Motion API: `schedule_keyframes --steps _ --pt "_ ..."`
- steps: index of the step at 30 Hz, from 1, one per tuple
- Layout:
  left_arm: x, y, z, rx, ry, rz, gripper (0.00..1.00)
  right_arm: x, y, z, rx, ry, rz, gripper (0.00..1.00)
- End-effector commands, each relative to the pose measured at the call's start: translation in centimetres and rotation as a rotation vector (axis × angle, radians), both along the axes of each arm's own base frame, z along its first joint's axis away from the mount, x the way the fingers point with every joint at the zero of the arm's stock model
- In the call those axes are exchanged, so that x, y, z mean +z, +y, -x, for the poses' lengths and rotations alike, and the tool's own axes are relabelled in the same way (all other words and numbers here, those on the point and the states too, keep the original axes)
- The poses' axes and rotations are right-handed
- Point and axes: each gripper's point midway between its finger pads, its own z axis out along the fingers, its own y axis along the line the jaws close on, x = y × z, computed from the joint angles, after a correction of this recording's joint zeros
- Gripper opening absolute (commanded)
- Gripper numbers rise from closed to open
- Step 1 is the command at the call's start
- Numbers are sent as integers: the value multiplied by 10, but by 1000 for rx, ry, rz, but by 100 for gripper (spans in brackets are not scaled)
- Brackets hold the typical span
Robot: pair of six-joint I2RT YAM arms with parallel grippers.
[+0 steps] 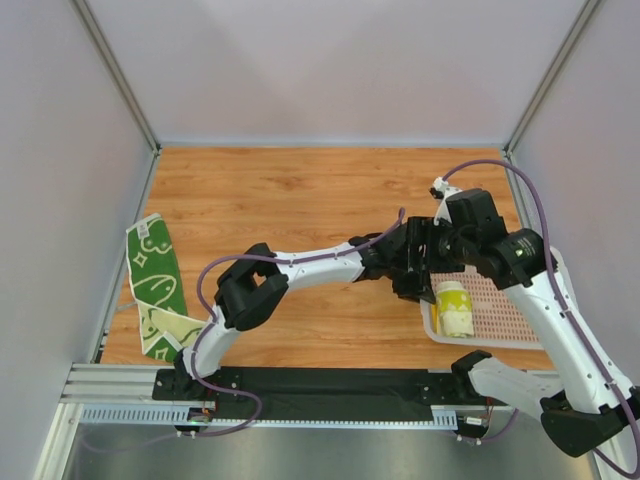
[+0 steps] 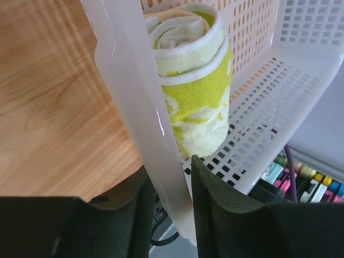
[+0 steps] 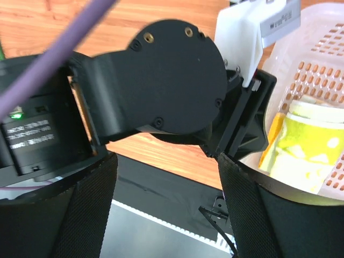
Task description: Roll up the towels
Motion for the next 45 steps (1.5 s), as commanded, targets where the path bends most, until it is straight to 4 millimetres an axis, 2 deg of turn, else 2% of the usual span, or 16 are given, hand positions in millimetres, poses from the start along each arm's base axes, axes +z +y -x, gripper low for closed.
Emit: schedule_keyframes --steps 1,7,8,10,12,15,17,21,22,27,31,34,39,40,41,45 --pt "28 -6 -5 -19 -36 58 39 25 1 0 4 -64 -30 77" --pt "32 42 -29 40 -107 -26 43 30 1 2 6 -66 -41 79" --pt "34 56 -28 48 -112 -37 43 32 2 3 10 -69 -45 79" --pt "35 79 -40 86 -132 -64 43 33 3 3 11 -68 -51 80" --pt "40 110 -45 116 -160 -103 43 34 4 3 14 -68 -54 81" --pt "49 143 -53 147 -213 -132 47 31 6 2 22 -59 -56 82" --pt "49 152 -51 137 -219 -154 48 27 8 1 25 -52 -56 82" --pt "45 147 -44 95 -174 -142 48 13 16 -6 42 -40 -68 83" --pt "45 145 -43 95 -169 -134 49 5 17 -8 41 -20 -64 83" --pt "57 132 -37 74 -141 -24 54 -5 33 -20 74 6 -91 83" --pt "68 127 -36 51 -149 20 55 -18 35 -31 80 40 -45 83" --pt "70 139 -41 75 -172 -13 55 -25 40 -37 85 68 -42 83" --pt "65 184 -48 141 -220 -92 55 -17 59 -50 115 70 -104 82" --pt "76 191 -48 154 -242 -70 55 -23 64 -53 122 94 -110 82" --pt "69 202 -50 175 -238 -77 55 -24 68 -56 126 107 -123 81" --pt "81 222 -50 220 -257 -18 56 -42 90 -58 176 174 -132 79"
